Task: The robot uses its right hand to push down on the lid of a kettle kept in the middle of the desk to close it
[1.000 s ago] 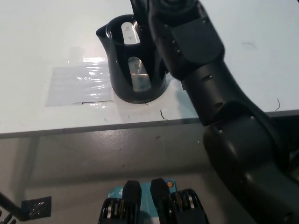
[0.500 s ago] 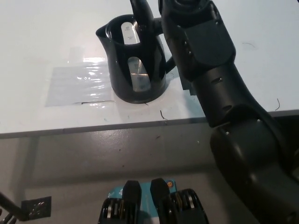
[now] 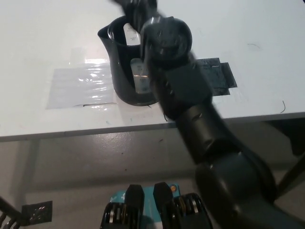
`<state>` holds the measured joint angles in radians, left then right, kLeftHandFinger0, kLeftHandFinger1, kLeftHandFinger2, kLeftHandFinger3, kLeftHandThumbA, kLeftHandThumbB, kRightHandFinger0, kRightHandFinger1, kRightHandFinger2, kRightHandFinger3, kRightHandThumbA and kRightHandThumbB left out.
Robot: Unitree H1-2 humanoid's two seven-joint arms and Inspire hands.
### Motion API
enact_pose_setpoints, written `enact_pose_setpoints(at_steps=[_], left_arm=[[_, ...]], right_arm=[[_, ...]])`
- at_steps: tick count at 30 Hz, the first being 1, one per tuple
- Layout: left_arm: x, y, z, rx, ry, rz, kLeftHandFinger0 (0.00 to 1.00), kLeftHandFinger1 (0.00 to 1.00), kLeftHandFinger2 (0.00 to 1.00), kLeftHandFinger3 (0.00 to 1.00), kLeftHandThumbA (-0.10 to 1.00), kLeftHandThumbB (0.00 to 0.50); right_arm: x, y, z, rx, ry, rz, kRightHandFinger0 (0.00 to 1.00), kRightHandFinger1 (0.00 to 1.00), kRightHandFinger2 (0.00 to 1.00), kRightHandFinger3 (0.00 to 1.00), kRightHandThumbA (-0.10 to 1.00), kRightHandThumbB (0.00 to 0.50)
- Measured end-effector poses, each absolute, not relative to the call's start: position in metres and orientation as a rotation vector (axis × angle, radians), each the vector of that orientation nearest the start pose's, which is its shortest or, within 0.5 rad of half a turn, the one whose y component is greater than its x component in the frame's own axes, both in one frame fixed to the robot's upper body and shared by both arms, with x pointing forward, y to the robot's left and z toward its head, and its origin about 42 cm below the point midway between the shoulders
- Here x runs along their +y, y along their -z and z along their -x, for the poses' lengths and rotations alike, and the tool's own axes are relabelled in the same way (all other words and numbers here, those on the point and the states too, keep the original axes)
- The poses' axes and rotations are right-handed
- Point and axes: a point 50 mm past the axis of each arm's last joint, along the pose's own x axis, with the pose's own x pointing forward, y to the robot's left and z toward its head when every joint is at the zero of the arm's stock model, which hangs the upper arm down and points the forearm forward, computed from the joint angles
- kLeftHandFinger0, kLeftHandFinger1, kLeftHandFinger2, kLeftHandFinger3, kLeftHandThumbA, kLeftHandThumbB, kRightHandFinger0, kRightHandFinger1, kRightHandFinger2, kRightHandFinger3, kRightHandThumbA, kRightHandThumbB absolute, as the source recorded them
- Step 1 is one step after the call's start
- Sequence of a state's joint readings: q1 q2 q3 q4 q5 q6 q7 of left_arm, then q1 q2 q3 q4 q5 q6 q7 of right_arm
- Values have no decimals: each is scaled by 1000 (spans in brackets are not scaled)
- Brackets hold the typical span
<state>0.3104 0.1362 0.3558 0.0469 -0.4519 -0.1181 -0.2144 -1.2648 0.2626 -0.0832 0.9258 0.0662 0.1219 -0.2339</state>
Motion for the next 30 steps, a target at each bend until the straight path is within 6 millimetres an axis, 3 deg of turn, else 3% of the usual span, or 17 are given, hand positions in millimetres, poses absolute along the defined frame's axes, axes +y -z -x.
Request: enact_pose_setpoints(at_steps=[6,8,12,15,19,21,24,27,30], left_arm=[[361,-47,-147,81,-271,245,1000,1000,919,997,571,200],[361,-47,-148,81,-271,245,1000,1000,923,990,575,238],[361,-47,-147,81,-271,245,1000,1000,926,983,576,243],[361,-47,-147,82,-270,245,1000,1000,917,987,582,213],[361,-47,-148,81,-270,245,1000,1000,906,982,564,212],[361,-47,-148,80,-270,245,1000,1000,907,987,571,214],[361,-48,-148,79,-270,246,1000,1000,909,988,565,209],[361,-48,-149,76,-268,246,1000,1000,930,1000,576,221],[361,-50,-149,71,-267,243,1000,1000,922,998,572,226]], right_arm=[[49,-348,-525,-108,-246,-134,999,1000,1000,1000,344,29],[49,-345,-525,-117,-243,-146,1000,1000,1000,1000,351,15],[52,-335,-524,-124,-243,-165,1000,1000,1000,1000,405,0],[52,-328,-523,-132,-243,-172,979,1000,1000,1000,414,31],[51,-323,-522,-147,-244,-179,1000,1000,1000,1000,449,9],[51,-321,-522,-150,-244,-178,994,1000,1000,1000,447,29],[51,-317,-522,-156,-244,-168,1000,1000,1000,1000,420,18],[51,-311,-521,-164,-247,-157,1000,1000,1000,1000,474,42],[50,-305,-520,-168,-247,-155,1000,1000,1000,1000,414,59]])
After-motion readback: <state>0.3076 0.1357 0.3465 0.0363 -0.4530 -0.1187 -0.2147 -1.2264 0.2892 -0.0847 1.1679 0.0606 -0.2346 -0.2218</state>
